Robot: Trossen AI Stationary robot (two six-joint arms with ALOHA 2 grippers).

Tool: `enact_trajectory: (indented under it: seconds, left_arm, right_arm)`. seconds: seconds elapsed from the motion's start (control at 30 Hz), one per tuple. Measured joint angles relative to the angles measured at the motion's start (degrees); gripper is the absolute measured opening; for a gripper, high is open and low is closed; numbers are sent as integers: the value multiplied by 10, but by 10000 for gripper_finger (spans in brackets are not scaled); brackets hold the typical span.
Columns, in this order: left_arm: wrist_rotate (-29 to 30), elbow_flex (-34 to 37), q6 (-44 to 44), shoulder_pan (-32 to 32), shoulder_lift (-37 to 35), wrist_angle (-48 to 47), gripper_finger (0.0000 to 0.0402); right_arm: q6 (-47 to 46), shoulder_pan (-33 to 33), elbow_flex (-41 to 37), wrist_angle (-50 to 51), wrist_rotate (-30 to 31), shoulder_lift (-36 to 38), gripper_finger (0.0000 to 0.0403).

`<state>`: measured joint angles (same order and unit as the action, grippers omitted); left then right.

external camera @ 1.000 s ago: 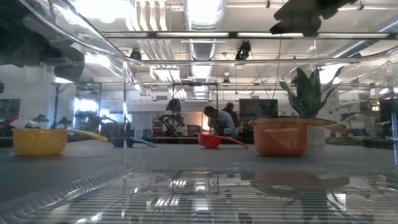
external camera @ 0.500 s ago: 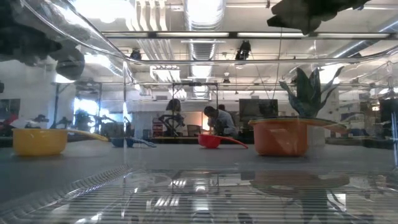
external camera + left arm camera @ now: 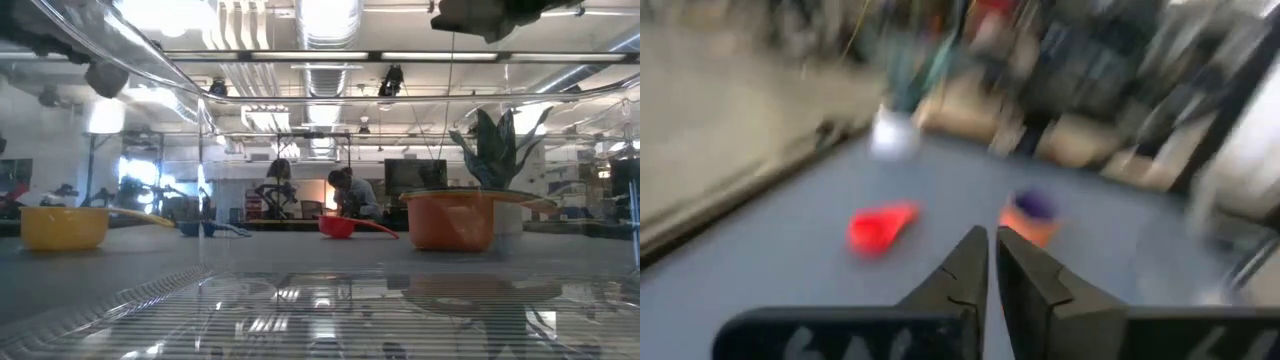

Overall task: Nest measuring cups in basket
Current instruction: Stack the yellow measuring cup into the purple measuring cup

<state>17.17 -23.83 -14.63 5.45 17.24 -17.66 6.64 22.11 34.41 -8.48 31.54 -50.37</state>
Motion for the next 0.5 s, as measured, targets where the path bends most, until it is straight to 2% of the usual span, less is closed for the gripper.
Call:
enact_trajectory:
  seconds: [0.13, 0.33, 0.43, 0.5]
  left_arm:
    - [3, -100, -31, 0, 136, -150, 59]
    - [-18, -200, -65, 0, 324, -370, 180]
    - [-33, -208, -74, 1, 385, -414, 226]
    - [-58, -198, -72, 1, 413, -407, 238]
  right_arm:
    - [-1, 0, -3, 1, 0, 0, 235]
    - [-8, 0, -13, 2, 0, -2, 233]
    - [-10, 0, -16, 2, 0, -3, 232]
    - [-11, 0, -16, 2, 0, -3, 233]
